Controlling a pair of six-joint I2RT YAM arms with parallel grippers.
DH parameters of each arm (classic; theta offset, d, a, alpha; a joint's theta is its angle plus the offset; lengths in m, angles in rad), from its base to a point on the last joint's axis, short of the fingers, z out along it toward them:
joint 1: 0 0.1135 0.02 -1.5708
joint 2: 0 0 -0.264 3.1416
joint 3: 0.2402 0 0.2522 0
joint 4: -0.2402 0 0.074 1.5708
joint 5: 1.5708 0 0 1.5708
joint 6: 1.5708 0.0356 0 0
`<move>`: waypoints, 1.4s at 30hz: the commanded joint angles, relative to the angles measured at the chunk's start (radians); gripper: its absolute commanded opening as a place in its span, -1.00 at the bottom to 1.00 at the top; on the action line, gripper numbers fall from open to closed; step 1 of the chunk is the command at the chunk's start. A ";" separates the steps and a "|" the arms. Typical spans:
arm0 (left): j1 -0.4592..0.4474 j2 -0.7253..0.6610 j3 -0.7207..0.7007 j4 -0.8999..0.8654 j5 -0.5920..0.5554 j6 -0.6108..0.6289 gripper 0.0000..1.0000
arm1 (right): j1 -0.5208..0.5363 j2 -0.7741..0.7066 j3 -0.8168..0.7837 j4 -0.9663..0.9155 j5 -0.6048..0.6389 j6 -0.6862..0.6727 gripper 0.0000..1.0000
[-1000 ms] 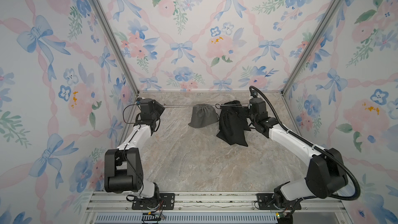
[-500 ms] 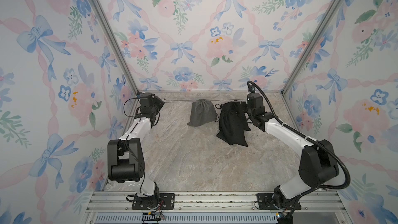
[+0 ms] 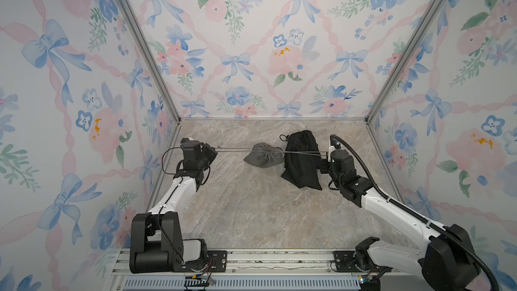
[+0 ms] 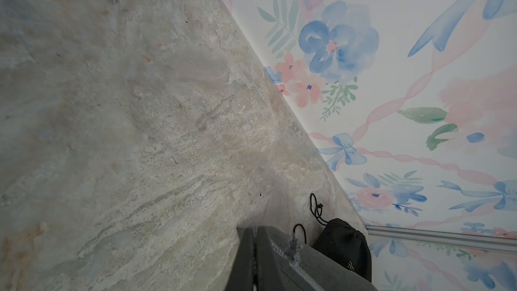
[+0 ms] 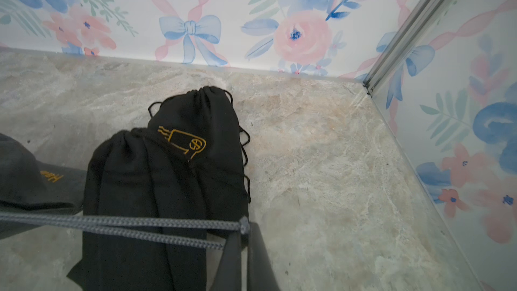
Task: Pack away hair dryers
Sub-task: Place the drawstrings on both sides at the center of the board, then reset both arms
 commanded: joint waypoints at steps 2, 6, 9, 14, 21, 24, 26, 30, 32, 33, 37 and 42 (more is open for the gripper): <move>-0.042 -0.042 -0.097 -0.005 -0.037 -0.001 -1.00 | 0.048 -0.003 -0.080 -0.038 0.065 0.051 -1.00; -0.081 -0.043 -0.148 -0.004 -0.049 -0.004 -1.00 | 0.070 0.013 -0.113 -0.045 0.057 0.079 -1.00; -0.092 -0.027 -0.168 0.002 -0.058 -0.005 -1.00 | 0.087 0.038 -0.110 -0.050 0.057 0.085 -1.00; -0.092 0.049 -0.122 0.014 -0.071 0.018 -1.00 | 0.088 0.129 -0.023 -0.075 0.029 0.061 -1.00; -0.089 0.194 0.023 0.011 -0.024 0.068 -0.70 | 0.089 0.223 0.068 -0.082 -0.040 0.033 -0.93; -0.090 0.202 0.043 0.011 0.025 0.091 -0.01 | 0.091 0.189 0.054 -0.076 -0.112 0.026 -0.29; -0.094 0.176 0.042 0.011 0.042 0.115 0.29 | 0.094 0.137 0.035 -0.077 -0.157 0.023 0.15; -0.098 0.074 0.028 0.009 0.039 0.181 0.76 | 0.088 -0.002 -0.025 -0.066 -0.227 0.022 0.69; -0.098 0.014 0.026 0.009 0.040 0.223 0.86 | 0.081 -0.065 -0.040 -0.083 -0.256 0.016 0.95; -0.098 -0.016 0.028 0.009 0.042 0.247 0.89 | 0.077 -0.097 -0.049 -0.092 -0.266 0.013 0.98; -0.104 -0.132 0.035 0.012 0.048 0.364 0.93 | 0.057 -0.246 -0.088 -0.113 -0.270 -0.013 0.94; -0.116 -0.269 0.017 0.030 -0.050 0.525 0.96 | 0.009 -0.469 -0.175 -0.116 -0.181 -0.086 0.94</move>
